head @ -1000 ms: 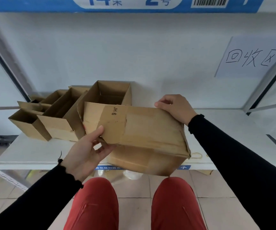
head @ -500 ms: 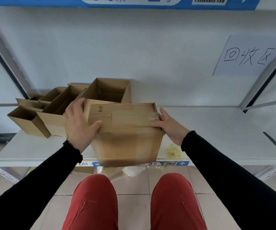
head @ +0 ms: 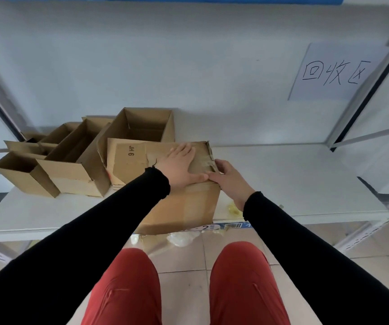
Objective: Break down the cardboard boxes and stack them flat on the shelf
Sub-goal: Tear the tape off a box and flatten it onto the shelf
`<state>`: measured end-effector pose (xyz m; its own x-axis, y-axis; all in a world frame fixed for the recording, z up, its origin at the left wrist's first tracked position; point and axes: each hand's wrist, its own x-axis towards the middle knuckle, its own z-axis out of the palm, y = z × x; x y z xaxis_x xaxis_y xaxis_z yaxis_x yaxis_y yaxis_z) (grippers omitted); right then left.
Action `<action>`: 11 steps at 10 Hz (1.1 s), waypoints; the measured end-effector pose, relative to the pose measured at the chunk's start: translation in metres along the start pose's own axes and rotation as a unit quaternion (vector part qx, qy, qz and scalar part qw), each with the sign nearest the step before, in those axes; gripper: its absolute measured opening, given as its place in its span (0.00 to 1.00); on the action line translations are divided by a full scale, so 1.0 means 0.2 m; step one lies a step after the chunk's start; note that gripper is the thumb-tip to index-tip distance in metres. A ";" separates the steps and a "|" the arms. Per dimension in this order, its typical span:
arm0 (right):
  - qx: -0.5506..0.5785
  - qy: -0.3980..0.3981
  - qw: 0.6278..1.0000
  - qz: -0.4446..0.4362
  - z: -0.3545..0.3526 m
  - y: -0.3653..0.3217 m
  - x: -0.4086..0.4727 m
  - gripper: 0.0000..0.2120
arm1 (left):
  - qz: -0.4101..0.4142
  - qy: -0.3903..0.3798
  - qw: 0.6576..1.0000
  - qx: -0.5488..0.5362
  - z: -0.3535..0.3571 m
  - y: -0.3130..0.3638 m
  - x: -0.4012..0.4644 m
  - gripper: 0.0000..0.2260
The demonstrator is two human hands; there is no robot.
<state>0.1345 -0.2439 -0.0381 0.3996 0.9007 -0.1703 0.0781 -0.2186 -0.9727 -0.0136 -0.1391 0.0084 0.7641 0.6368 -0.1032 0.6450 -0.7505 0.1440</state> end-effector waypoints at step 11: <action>-0.623 0.049 0.733 -0.271 0.00 -0.26 0.07 0.10 | 0.003 0.014 1.000 -0.016 0.03 -0.02 0.00 0.47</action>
<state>0.1362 -0.2197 0.0095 0.0613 0.9639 0.2591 0.9976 -0.0674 0.0147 -0.0171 -0.1367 0.0018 0.7667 0.6377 -0.0741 0.6395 -0.7483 0.1762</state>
